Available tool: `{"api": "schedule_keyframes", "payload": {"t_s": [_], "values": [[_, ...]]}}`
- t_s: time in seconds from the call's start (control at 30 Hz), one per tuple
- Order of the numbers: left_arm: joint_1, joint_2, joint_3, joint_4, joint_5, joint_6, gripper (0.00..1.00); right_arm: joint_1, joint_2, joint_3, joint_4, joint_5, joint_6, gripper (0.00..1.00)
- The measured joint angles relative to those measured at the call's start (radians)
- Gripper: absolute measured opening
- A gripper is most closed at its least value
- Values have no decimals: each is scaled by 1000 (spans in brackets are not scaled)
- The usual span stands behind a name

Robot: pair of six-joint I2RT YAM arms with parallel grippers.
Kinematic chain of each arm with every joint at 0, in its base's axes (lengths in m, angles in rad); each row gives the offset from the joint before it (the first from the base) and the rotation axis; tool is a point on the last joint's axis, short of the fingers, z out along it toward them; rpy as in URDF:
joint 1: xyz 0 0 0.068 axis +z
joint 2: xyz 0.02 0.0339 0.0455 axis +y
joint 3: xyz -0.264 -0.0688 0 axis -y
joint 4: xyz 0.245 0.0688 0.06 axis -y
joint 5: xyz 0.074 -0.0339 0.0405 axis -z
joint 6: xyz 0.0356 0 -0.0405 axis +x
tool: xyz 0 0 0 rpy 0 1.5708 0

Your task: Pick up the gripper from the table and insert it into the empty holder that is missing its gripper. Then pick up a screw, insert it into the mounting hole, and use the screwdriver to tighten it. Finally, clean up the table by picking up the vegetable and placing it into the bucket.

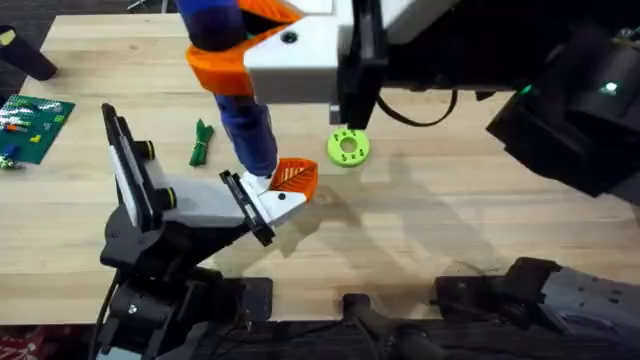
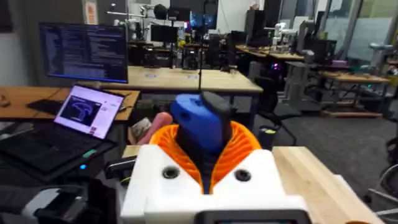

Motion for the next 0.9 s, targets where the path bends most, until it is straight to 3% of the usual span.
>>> {"api": "schedule_keyframes", "payload": {"t_s": [0.9], "values": [[0,0,0,0,0,0,14,0,8,0,-11,-12,-54,48]]}}
